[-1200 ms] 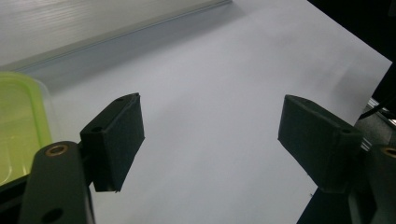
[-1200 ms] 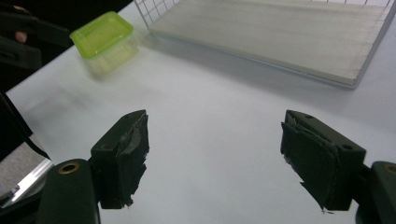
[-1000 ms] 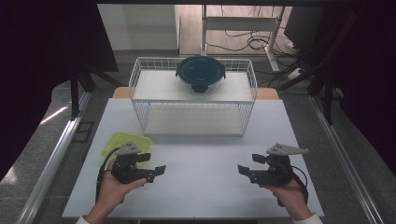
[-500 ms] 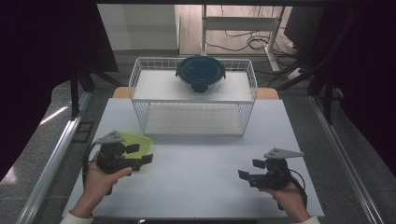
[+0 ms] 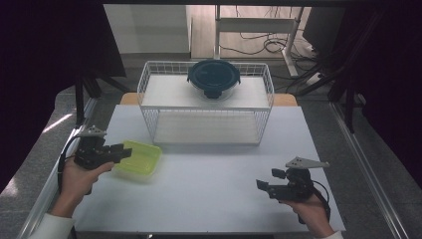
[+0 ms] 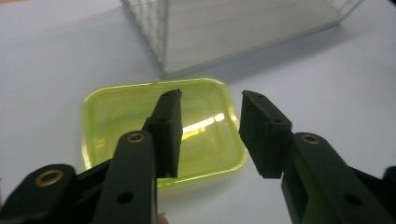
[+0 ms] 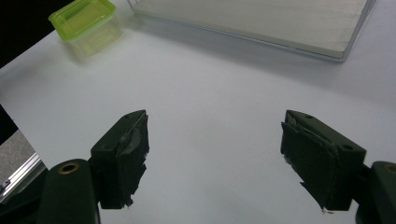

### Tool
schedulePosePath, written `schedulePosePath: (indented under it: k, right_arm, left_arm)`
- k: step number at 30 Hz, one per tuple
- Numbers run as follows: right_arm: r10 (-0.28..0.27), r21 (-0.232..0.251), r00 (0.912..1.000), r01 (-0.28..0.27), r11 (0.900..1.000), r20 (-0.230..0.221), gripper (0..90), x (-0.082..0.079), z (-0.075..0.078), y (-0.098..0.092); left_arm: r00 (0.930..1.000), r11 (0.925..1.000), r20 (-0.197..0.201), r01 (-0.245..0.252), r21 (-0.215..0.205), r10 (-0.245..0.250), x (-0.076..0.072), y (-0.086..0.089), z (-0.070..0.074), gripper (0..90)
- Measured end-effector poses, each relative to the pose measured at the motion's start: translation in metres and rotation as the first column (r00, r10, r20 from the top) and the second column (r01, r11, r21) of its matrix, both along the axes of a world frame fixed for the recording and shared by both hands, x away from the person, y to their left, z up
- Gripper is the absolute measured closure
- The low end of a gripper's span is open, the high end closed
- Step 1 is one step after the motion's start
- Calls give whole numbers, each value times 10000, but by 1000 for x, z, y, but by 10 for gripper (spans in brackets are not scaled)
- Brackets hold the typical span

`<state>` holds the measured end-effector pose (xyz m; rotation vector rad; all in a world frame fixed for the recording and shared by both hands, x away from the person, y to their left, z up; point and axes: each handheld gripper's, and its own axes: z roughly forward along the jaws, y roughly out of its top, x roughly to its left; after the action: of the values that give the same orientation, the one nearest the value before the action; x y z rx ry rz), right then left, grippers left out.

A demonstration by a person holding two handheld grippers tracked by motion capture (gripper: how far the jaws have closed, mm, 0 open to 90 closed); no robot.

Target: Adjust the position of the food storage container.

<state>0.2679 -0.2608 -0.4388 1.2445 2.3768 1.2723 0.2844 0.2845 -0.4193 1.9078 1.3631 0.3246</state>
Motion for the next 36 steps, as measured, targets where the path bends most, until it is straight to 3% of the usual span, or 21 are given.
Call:
schedulePosePath:
  k: [3,8,13,17,19,21,27,29,32,33,36]
  right_arm:
    - [105,-66,9999,-105,9999,-93,234,1,0,1]
    - [143,-127,9998,-144,9998,-144,234,2,-2,1]
    - [96,-137,9997,-99,9999,-215,234,3,-3,-1]
    - [99,-161,9996,-103,9998,-270,234,4,-4,-1]
    - [88,-194,9996,-94,9998,-281,234,4,-5,0]
    - [119,-242,9994,-127,9996,-315,233,3,-5,0]
    - [76,-189,9995,-82,9998,-314,233,4,-5,-1]
    - [63,-206,9995,-69,9998,-321,233,4,-5,-1]
    - [3,-226,9996,-10,9997,-295,233,4,-5,-2]
    - [5,-212,9996,-11,9998,-294,233,3,-4,-2]
    - [9,-204,9996,-15,9998,-289,233,3,-4,-2]
  left_arm:
    - [9998,9993,-170,-99,354,105,10,5,-5,660]
    - [9966,9989,-767,-256,398,286,26,17,-13,801]
    - [9903,9968,-1268,-489,634,567,41,28,-22,882]
    - [9832,9924,-1566,-804,932,943,54,37,-29,900]
    - [9821,9849,-1503,-915,1467,1136,60,41,-34,900]
    - [9782,9794,-1615,-1016,1747,1303,66,45,-41,900]
    - [9660,9768,-2127,-1082,1847,1472,77,52,-55,900]
    - [9627,9720,-2231,-1059,2096,1530,79,53,-59,900]
    - [9560,9728,-2425,-1174,1996,1651,80,58,-66,900]
    - [9541,9678,-2494,-1087,2269,1656,81,59,-68,900]
    - [9533,9685,-2600,-933,2310,1539,81,59,-73,900]
